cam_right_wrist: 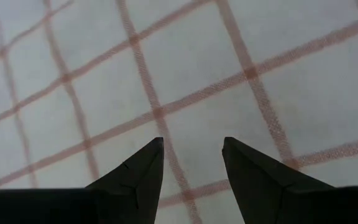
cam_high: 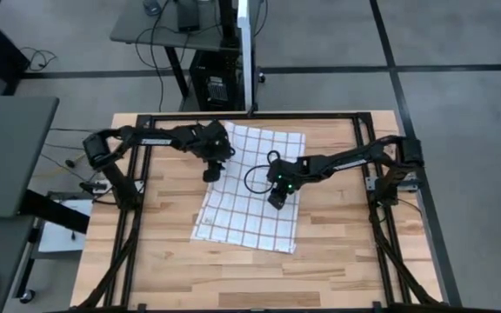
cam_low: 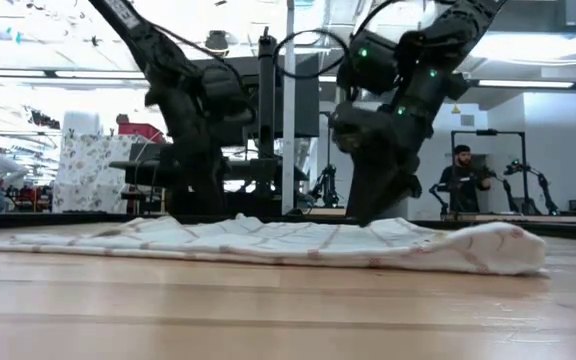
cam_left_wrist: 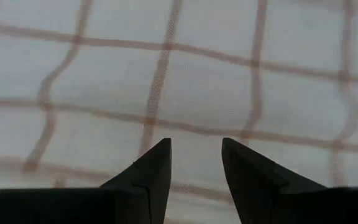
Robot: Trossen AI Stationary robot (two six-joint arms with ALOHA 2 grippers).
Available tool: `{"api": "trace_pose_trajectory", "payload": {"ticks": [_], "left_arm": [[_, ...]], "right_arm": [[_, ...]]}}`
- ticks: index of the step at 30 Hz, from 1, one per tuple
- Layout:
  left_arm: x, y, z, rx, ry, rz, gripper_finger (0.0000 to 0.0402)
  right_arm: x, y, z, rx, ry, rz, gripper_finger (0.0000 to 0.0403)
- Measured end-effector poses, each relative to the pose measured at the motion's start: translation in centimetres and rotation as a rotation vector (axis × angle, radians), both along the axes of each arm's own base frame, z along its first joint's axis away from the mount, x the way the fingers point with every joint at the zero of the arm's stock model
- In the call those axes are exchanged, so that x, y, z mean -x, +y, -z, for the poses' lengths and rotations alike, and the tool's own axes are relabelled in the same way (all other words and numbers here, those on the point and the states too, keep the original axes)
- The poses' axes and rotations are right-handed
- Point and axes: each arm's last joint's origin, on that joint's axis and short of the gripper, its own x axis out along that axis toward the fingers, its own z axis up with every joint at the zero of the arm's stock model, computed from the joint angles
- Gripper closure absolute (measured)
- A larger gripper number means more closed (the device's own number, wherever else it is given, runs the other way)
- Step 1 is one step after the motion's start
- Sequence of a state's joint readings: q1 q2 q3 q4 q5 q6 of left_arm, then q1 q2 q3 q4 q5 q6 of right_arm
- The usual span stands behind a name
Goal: Roll towel
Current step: Roll the white towel
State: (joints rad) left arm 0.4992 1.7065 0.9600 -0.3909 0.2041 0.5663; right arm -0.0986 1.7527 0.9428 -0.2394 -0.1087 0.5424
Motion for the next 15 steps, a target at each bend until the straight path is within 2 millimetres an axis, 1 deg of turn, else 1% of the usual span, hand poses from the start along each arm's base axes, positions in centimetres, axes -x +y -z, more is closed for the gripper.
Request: {"api": "trace_pose_trajectory", "payload": {"ticks": [5, 10, 15], "left_arm": [[-0.1, 0.4, 1.5, -0.029, 0.056, 0.035, 0.0276], [0.5, 0.6, 1.6, -0.021, 0.110, 0.026, 0.0277], [1.7, 1.0, 1.8, 0.029, 0.186, -0.002, 0.0277]], "right_arm": [[-0.3, 0.5, 1.1, -0.010, 0.025, 0.005, 0.0241], [-0.2, 0.7, 1.9, -0.003, 0.080, -0.018, 0.0241], [0.4, 0.8, 1.8, 0.046, 0.133, -0.066, 0.0241]]}}
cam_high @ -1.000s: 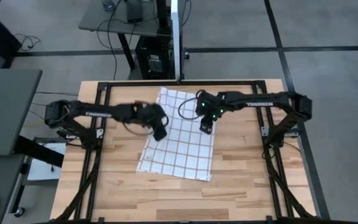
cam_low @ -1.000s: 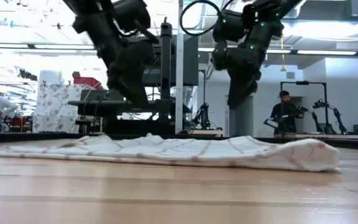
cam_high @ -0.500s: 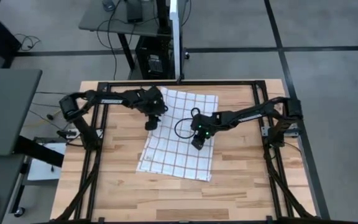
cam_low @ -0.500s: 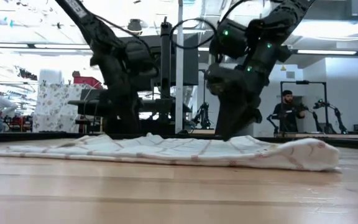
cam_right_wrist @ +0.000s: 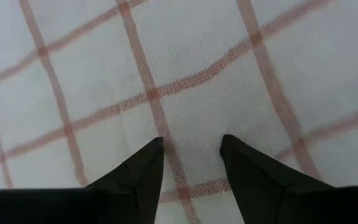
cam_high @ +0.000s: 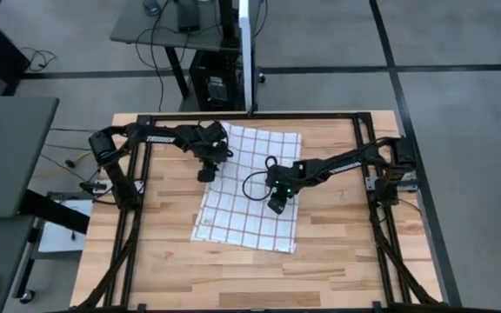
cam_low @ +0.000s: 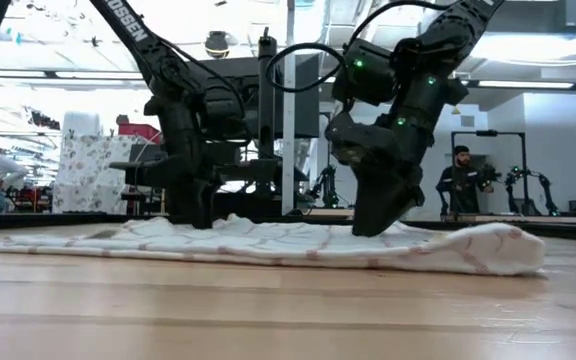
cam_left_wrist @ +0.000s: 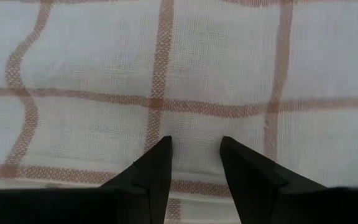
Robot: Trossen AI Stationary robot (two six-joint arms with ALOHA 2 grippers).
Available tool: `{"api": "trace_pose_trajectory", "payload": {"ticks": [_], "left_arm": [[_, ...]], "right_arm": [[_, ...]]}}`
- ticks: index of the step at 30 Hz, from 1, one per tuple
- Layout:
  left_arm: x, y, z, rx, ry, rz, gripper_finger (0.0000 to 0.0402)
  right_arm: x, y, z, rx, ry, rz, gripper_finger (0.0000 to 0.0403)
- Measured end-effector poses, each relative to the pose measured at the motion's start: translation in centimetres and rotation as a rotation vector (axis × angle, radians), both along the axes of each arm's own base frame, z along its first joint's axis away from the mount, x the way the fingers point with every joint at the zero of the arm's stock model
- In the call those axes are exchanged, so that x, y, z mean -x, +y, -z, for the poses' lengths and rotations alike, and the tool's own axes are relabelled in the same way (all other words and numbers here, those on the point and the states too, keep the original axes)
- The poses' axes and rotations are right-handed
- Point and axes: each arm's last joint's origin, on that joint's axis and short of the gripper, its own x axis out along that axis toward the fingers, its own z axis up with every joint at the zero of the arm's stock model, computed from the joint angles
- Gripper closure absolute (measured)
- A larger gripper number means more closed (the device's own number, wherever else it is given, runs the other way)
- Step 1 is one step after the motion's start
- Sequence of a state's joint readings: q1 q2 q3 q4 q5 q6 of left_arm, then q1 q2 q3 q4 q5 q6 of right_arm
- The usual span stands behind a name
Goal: Roll towel
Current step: Roll the white towel
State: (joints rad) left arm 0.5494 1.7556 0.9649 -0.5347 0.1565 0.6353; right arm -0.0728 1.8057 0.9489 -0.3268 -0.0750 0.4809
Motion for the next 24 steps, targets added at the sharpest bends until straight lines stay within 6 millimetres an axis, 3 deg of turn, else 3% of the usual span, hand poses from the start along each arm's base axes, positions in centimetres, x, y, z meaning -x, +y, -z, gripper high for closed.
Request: {"api": "trace_pose_trajectory", "payload": {"ticks": [8, 14, 20, 24], "left_arm": [[0.6, 1.1, -0.7, 0.035, 0.023, -0.138, 0.0277], [-1.3, 1.2, -4.1, 0.006, -0.066, -0.219, 0.0277], [-1.1, -1.3, -6.6, 0.132, -0.098, -0.181, 0.0277], [-0.3, -3.6, -6.1, 0.173, -0.060, -0.173, 0.0277]], "right_arm": [[-0.4, -0.6, -0.5, 0.007, -0.024, 0.004, 0.0241], [-2.0, -1.9, -2.4, 0.044, -0.094, -0.023, 0.0241], [-2.3, -3.8, -3.5, 0.101, -0.108, -0.081, 0.0241], [-1.4, -5.3, -3.2, 0.122, -0.045, -0.112, 0.0241]]}}
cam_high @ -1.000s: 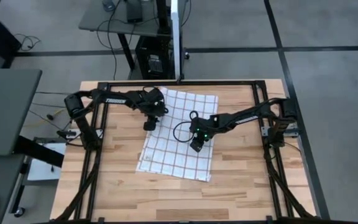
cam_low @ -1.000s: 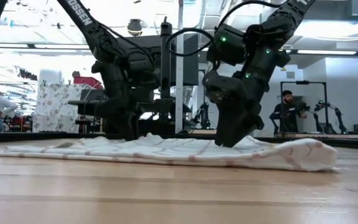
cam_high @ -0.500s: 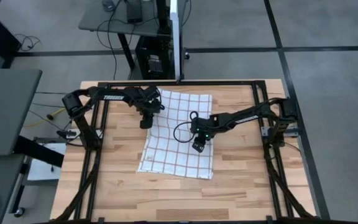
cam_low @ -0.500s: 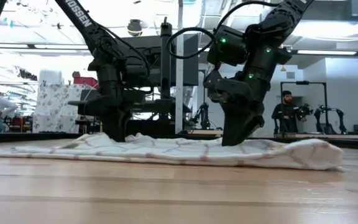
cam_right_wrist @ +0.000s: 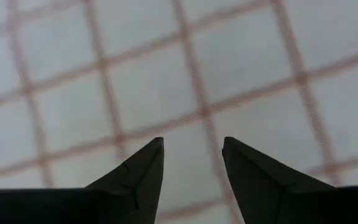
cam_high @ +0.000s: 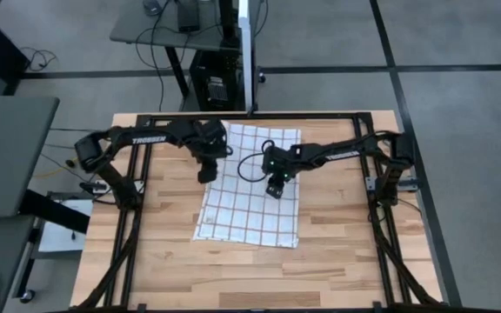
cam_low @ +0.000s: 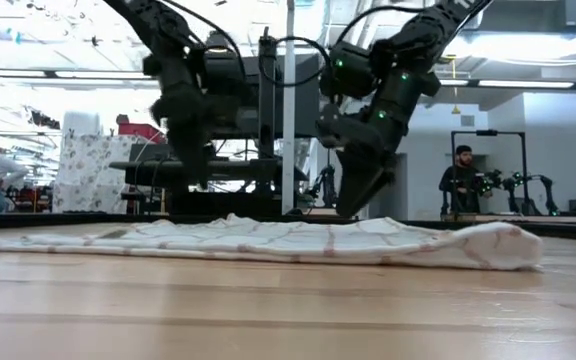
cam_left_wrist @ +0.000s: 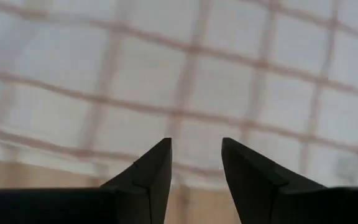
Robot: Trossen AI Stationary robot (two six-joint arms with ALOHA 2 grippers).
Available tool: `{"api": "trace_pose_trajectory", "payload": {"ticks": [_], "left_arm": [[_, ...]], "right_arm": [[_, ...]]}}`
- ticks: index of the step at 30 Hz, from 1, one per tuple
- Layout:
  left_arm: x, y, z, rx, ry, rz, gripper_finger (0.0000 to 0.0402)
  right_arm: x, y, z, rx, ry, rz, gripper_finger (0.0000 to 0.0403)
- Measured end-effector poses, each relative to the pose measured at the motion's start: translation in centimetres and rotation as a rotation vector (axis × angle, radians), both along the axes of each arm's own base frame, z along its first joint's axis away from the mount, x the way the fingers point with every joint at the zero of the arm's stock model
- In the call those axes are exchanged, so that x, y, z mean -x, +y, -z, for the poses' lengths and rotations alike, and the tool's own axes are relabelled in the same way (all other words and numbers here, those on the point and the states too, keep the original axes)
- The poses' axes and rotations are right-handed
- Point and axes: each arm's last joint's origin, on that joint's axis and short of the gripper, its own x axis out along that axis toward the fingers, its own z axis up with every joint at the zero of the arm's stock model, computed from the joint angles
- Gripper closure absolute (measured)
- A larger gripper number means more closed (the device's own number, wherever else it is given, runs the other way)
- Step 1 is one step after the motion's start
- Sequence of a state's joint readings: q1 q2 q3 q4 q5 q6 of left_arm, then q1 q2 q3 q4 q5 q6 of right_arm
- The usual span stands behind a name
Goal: Roll towel
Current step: Roll the white towel
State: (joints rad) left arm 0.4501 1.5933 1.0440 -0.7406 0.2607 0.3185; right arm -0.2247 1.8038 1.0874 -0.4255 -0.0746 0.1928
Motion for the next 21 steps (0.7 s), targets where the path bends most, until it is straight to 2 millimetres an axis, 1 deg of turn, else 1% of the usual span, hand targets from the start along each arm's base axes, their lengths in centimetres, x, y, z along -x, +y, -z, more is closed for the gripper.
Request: {"api": "trace_pose_trajectory", "payload": {"ticks": [2, 6, 8, 10, 13, 16, 19, 21], "left_arm": [[0.2, -1.1, 0.7, 0.013, 0.002, -0.005, 0.0277], [0.4, -3.2, 2.9, 0.040, 0.018, -0.006, 0.0277], [0.0, -4.0, 3.3, 0.043, -0.013, -0.014, 0.0277], [0.1, -4.5, 3.6, 0.046, -0.003, -0.020, 0.0277], [0.4, -4.9, 4.1, 0.011, 0.030, -0.026, 0.0277], [1.2, -5.0, 5.0, 0.004, 0.074, -0.037, 0.0277], [1.8, -4.9, 5.6, 0.019, 0.093, -0.061, 0.0277], [2.0, -4.8, 5.7, 0.027, 0.097, -0.087, 0.0277]], "right_arm": [[0.2, -0.6, 0.3, 0.013, -0.002, -0.007, 0.0241], [0.9, -1.3, 1.0, 0.023, 0.012, -0.012, 0.0241], [1.1, -1.4, 1.3, 0.027, 0.010, -0.014, 0.0241], [1.5, -1.3, 1.8, 0.023, 0.029, -0.018, 0.0241], [2.3, -1.0, 2.6, 0.019, 0.051, -0.024, 0.0241], [3.1, -0.6, 3.5, 0.011, 0.081, -0.029, 0.0241], [3.7, -0.4, 3.7, -0.002, 0.130, -0.031, 0.0241], [3.7, -0.4, 3.7, -0.004, 0.135, -0.030, 0.0241]]}}
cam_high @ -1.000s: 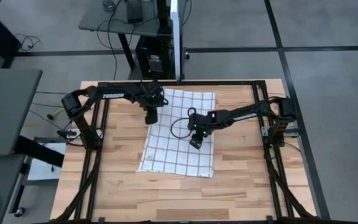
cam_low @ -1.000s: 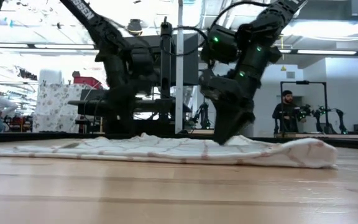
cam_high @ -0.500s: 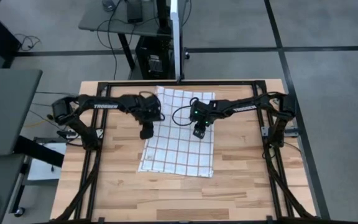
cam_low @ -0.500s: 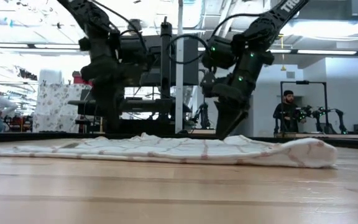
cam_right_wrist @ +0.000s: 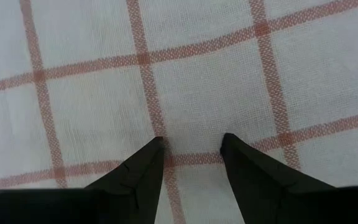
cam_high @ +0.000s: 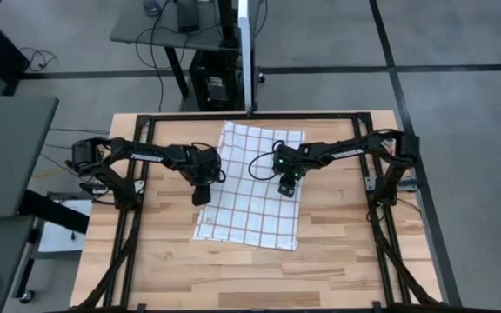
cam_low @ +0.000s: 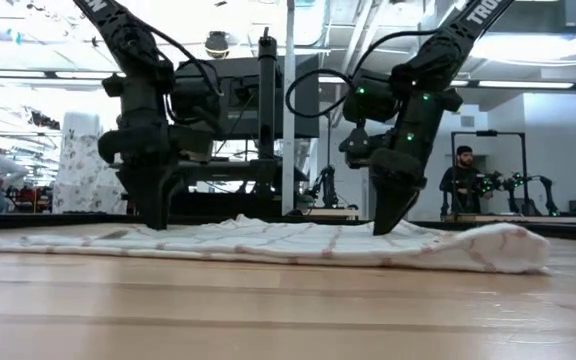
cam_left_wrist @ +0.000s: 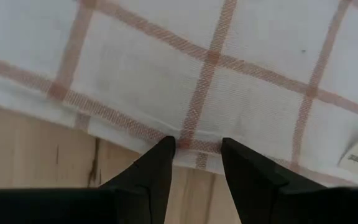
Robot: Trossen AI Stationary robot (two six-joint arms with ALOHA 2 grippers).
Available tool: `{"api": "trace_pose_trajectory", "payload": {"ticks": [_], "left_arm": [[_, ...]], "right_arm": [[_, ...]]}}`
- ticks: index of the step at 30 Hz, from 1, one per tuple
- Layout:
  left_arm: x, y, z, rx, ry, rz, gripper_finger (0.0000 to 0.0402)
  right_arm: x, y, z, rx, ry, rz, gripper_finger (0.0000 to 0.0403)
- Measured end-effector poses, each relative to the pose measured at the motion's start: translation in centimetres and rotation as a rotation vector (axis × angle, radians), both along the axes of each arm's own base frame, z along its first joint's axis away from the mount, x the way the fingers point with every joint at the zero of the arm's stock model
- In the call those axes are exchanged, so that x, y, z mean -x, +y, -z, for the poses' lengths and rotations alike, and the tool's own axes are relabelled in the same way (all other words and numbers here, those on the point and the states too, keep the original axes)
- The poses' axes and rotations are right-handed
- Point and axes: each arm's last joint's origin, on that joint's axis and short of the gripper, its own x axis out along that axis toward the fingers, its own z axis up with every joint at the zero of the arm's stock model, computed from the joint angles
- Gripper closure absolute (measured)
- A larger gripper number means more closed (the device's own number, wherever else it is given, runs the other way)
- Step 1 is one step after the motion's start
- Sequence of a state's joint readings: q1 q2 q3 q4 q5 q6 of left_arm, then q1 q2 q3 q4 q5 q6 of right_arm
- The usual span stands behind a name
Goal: Roll towel
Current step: Roll the white towel
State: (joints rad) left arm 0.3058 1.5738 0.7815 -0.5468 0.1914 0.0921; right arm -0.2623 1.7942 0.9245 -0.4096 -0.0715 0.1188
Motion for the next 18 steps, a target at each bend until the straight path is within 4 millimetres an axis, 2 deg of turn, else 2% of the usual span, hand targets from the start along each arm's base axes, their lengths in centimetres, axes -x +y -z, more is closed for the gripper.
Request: {"api": "trace_pose_trajectory", "payload": {"ticks": [4, 7, 10, 12, 15, 18], "left_arm": [[-0.6, 0.2, -0.8, -0.004, -0.017, -0.029, 0.0277], [-1.7, 0.6, -2.5, -0.028, -0.085, -0.031, 0.0277], [-2.7, 0.9, -4.3, -0.046, -0.146, -0.029, 0.0277], [-3.3, 1.1, -5.3, -0.057, -0.182, -0.027, 0.0277], [-3.9, 1.3, -6.5, -0.070, -0.222, -0.024, 0.0277], [-4.0, 1.2, -6.7, -0.046, -0.218, -0.063, 0.0277]], "right_arm": [[-0.2, -0.1, -1.1, 0.006, -0.030, 0.004, 0.0241], [-0.6, -0.2, -2.6, 0.017, -0.076, 0.007, 0.0241], [-1.5, -0.6, -4.9, 0.034, -0.192, 0.044, 0.0241], [-1.8, -0.8, -5.6, 0.026, -0.216, 0.077, 0.0241], [-1.9, -0.7, -6.1, -0.040, -0.198, 0.114, 0.0241], [-2.3, -0.2, -6.8, -0.162, -0.227, 0.062, 0.0241]]}}
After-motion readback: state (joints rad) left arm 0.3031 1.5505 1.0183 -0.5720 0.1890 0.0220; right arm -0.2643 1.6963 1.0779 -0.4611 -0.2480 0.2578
